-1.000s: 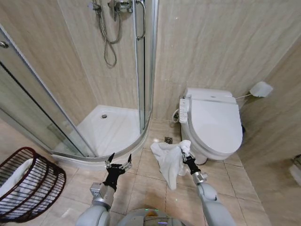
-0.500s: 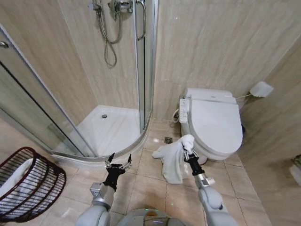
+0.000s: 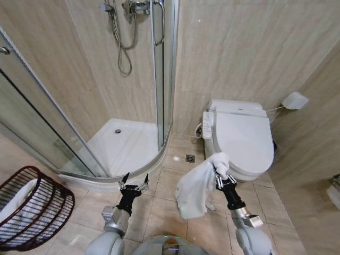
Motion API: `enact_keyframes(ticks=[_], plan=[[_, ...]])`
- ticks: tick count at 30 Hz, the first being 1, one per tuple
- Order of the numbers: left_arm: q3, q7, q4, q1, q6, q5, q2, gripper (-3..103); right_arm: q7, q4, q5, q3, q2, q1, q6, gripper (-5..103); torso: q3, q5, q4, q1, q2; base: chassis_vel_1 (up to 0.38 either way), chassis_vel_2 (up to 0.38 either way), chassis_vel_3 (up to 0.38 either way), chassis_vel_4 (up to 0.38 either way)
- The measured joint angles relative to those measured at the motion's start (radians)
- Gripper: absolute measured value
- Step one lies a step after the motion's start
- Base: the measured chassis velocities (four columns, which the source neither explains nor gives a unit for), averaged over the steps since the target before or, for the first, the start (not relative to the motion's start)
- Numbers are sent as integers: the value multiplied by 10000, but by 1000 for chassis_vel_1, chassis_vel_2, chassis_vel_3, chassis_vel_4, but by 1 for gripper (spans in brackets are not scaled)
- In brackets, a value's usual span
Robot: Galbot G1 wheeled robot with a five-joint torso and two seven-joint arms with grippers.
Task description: Discard the used towel into the hamper.
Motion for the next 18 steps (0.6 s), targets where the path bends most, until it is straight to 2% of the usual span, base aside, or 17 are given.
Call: enact_keyframes(ticks=[7,18], plan=[[0,0,0,0,0,0,0,99,-14,-85,354,357,215,-231,191,12,120,0,-1,70,196,0,0,0,0],[0,0,-1,0,0,0,0,99,40,35,417,373,298,-553,293,12,466,-1,-1,260,727,0,0,0,0]])
